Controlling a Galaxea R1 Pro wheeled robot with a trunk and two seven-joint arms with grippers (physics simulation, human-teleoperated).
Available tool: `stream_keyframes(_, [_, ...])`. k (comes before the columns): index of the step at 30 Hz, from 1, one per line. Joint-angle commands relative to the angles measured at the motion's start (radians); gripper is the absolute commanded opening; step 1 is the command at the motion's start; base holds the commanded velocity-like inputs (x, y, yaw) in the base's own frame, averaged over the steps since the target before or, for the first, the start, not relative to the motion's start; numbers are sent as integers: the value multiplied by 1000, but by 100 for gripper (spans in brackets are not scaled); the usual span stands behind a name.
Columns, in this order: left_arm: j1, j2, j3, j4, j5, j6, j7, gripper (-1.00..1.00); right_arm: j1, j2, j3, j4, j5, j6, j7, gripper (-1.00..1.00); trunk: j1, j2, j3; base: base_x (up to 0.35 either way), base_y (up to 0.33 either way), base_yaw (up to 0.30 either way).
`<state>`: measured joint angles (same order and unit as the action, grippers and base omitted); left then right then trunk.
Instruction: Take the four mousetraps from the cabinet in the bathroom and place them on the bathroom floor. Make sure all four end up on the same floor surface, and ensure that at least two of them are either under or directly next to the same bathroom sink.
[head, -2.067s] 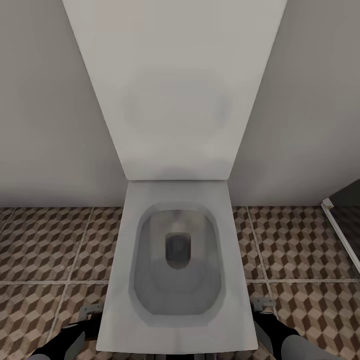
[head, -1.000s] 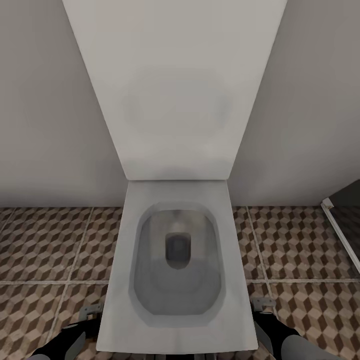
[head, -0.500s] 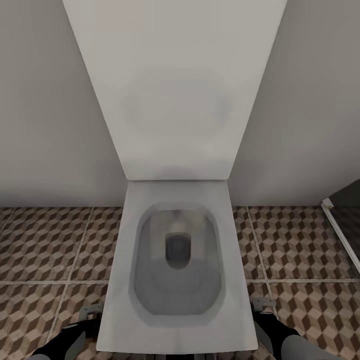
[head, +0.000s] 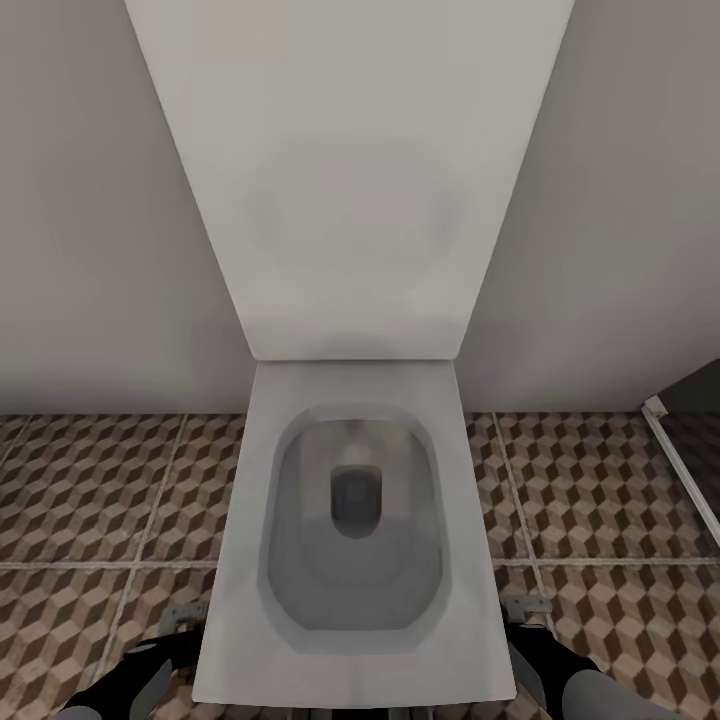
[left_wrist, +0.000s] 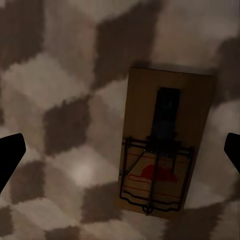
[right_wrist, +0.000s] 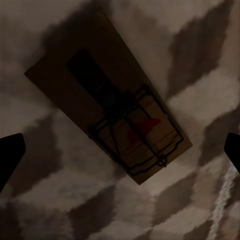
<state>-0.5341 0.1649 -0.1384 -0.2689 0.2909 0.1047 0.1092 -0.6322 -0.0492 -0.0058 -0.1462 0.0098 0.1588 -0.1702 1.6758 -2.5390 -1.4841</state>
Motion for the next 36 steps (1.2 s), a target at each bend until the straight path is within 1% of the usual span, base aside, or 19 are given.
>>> stream_keyframes(1, [0, 1, -9, -3, 10, 5, 6, 100, 0, 0, 0, -2, 1, 6, -2, 100, 0, 0, -1, 0, 0, 0])
stream_keyframes(36, [0, 1, -7, -9, 10, 9, 10, 100, 0, 0, 0, -2, 1, 1, -3, 100, 0, 0, -1, -6, 0, 0])
